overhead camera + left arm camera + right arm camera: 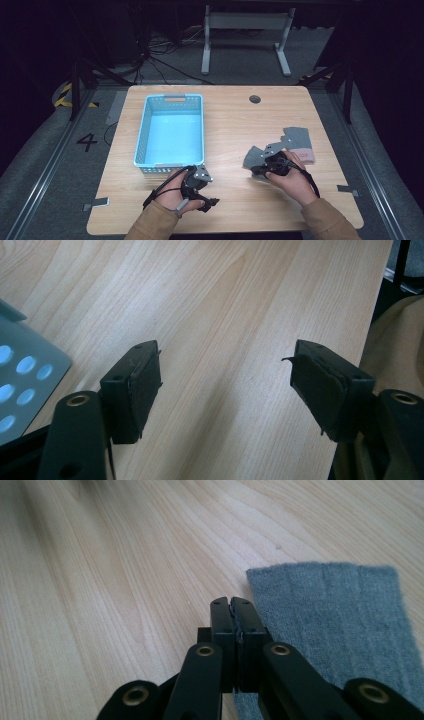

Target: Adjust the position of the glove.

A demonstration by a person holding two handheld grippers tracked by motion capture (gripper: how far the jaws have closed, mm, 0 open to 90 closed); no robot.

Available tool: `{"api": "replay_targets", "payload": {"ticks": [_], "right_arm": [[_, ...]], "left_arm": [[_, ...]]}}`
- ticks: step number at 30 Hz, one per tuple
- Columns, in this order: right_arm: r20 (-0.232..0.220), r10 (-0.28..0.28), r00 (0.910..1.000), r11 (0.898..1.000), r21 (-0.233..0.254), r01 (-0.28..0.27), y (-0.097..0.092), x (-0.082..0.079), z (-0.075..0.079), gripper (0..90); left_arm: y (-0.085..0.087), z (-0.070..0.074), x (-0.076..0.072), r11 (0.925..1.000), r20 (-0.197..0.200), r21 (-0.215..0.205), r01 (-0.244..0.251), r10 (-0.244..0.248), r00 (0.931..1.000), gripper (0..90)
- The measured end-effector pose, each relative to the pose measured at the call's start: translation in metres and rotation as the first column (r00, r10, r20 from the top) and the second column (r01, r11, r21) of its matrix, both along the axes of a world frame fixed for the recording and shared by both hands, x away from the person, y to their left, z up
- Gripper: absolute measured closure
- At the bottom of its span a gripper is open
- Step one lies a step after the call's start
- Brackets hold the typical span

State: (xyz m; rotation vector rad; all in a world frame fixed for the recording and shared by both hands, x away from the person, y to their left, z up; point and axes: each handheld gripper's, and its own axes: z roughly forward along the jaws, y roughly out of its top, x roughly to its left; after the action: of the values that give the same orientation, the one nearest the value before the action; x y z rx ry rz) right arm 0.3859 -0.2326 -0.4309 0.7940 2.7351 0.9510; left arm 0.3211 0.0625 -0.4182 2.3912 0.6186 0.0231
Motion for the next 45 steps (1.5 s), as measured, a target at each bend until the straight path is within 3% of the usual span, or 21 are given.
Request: {"api": "replay_targets", "payload": {"ticks": [24,34,45], "right_arm": [[-0.031,0.008,0.9995,0.999,-0.04,-0.009,0.003,0.001,-0.011,90.0],[-0.068,0.044,0.9967,0.997,-0.061,-0.048,0.001,-0.015,-0.009,90.0],[-0.096,0.049,0.9942,0.996,-0.069,-0.056,-0.007,-0.028,-0.008,90.0]], "left_arm": [[-0.001,-0.001,0.001,1.0,-0.003,0.0,0.005,-0.005,1.0,28.9],[-0.012,0.001,0.007,0.999,-0.001,0.001,0.046,-0.046,0.999,28.9],[-0.023,0.003,0.013,0.9961,0.002,0.005,0.088,-0.088,0.9961,28.9]]}}
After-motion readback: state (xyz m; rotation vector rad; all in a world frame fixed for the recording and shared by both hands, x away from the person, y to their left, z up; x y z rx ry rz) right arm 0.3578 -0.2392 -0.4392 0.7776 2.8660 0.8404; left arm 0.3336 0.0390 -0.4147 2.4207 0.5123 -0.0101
